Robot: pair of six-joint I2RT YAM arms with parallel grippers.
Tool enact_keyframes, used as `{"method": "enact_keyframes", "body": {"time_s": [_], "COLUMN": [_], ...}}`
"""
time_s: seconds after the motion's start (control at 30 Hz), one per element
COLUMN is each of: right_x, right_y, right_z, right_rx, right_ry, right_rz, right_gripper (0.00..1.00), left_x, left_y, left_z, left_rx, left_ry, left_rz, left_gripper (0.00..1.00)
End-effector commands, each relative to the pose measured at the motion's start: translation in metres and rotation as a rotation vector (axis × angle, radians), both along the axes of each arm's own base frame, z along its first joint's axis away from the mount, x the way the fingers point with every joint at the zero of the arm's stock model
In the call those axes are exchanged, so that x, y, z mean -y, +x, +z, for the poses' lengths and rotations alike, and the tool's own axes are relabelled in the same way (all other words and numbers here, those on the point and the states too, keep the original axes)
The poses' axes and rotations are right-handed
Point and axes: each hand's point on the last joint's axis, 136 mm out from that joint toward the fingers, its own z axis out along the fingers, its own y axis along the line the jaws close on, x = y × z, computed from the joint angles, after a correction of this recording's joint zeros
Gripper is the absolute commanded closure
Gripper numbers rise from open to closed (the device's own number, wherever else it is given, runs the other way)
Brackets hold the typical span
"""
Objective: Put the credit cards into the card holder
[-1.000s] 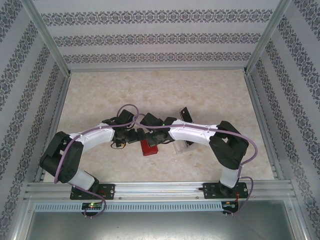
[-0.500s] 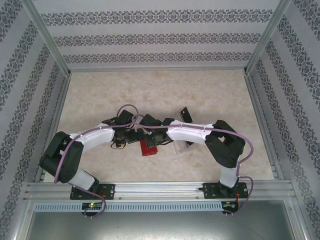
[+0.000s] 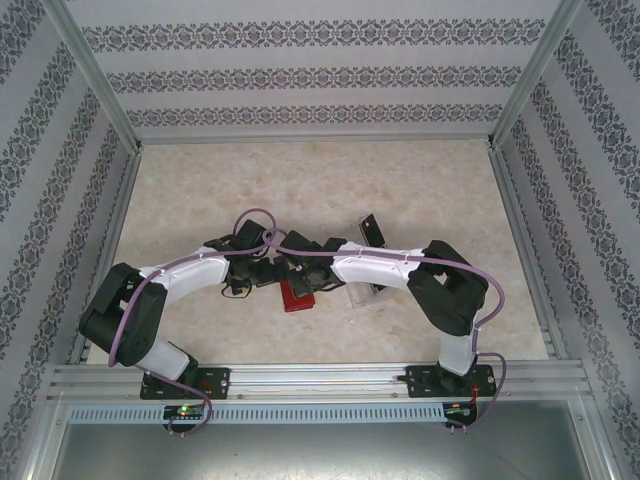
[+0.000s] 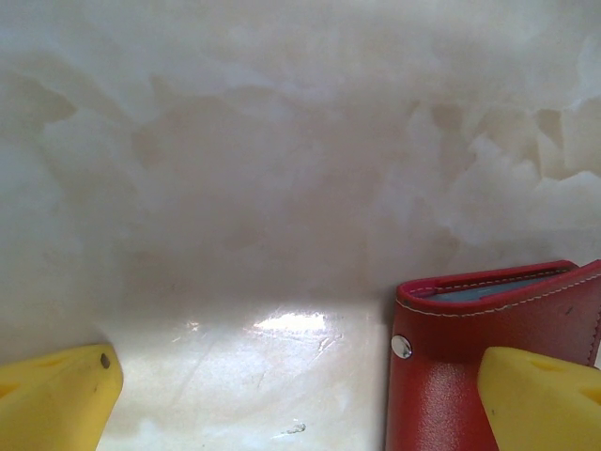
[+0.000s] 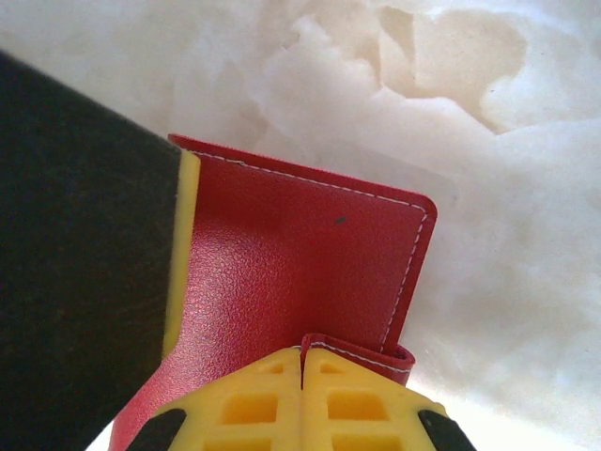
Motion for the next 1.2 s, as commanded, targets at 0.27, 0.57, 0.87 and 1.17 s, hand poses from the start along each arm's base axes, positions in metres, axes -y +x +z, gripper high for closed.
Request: {"method": "enact_keyframes", "body": {"time_s": [0.27, 0.57, 0.87, 1.17], "right_x": [0.007, -0.005, -0.009, -0.013], "right_y": [-0.002, -0.006, -0.013, -0.026], "right_z": [0.002, -0.001, -0.013, -0.026], "right_rx": [0.022, 0.013, -0.013, -0.036], "right_ry": [-0.063, -0.061, -0.07, -0.103], "right_rz": [0.021, 0.05, 0.062, 0.09], "right_gripper": [1.0, 1.0, 1.0, 0.8], "left_x": [0.005, 0.005, 0.005, 0.005], "left_y": [-0.009, -0.009, -0.01, -0.01], "left_z": [-0.015, -0.015, -0.016, -0.016], "left_rx": [-0.036, -0.037, -0.038, -0.038], "left_ry": [-0.005, -0.007, -0.006, -0.009], "left_rz": [-0.022, -0.023, -0.023, -0.021], "left_gripper": [0.01, 0.0, 0.0, 0.0]}}
